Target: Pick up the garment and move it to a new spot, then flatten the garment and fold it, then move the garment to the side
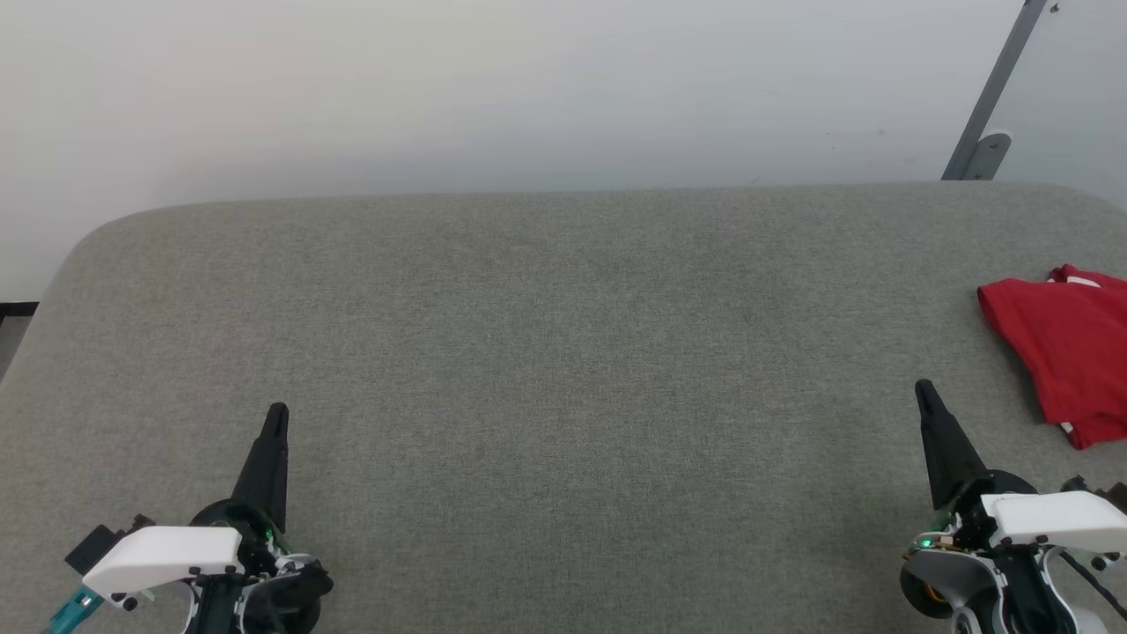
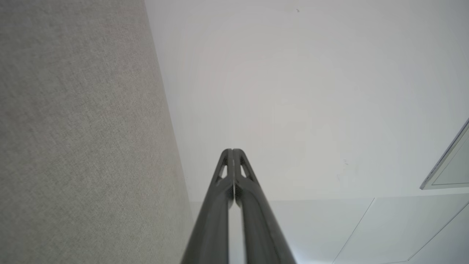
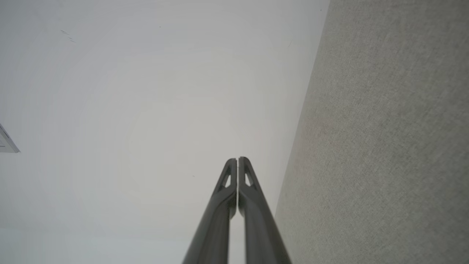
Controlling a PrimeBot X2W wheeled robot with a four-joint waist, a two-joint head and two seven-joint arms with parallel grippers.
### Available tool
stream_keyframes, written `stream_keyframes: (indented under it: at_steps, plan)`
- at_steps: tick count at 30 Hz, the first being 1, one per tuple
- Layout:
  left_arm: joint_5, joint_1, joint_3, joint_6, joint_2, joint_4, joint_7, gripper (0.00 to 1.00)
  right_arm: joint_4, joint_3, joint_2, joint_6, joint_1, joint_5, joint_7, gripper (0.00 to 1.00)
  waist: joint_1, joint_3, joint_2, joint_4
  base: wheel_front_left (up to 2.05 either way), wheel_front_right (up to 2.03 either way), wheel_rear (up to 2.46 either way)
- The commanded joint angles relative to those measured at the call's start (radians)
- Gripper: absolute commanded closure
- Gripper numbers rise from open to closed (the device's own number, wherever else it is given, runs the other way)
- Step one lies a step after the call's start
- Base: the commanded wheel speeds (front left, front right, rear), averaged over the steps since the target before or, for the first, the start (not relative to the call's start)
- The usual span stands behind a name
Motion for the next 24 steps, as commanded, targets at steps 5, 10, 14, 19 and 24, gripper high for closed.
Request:
stream_keyframes:
  at_steps: [5, 10, 14, 19, 24]
  plan:
    - [0.003, -0.013, 0.002, -0.005, 0.001, -0.001, 0.001, 1.0, 0.002, -0.001, 0.002, 0.0, -0.004, 0.004, 0.001, 1.0, -0.0001, 0.0, -0.0001, 0.0, 0.0, 0.0, 0.0]
    - [0.003, -0.013, 0.001, -0.005, 0.002, -0.001, 0.001, 1.0, 0.002, -0.001, 0.002, 0.0, -0.004, 0.004, 0.001, 1.0, -0.0001, 0.0, -0.0001, 0.0, 0.0, 0.0, 0.0]
    - [0.003, -0.013, 0.001, -0.005, 0.002, -0.001, 0.001, 1.0, 0.002, -0.001, 0.002, 0.0, -0.004, 0.004, 0.001, 1.0, -0.0001, 0.0, -0.0001, 0.0, 0.0, 0.0, 0.0]
    - [0.003, -0.013, 0.002, -0.005, 0.001, -0.001, 0.001, 1.0, 0.002, -0.001, 0.002, 0.0, -0.004, 0.004, 0.001, 1.0, -0.0001, 0.0, -0.0001, 0.0, 0.0, 0.0, 0.0]
    - [0.003, -0.013, 0.002, -0.005, 0.002, -0.001, 0.001, 1.0, 0.002, -0.001, 0.002, 0.0, -0.004, 0.004, 0.001, 1.0, -0.0001, 0.0, -0.0001, 0.0, 0.0, 0.0, 0.0]
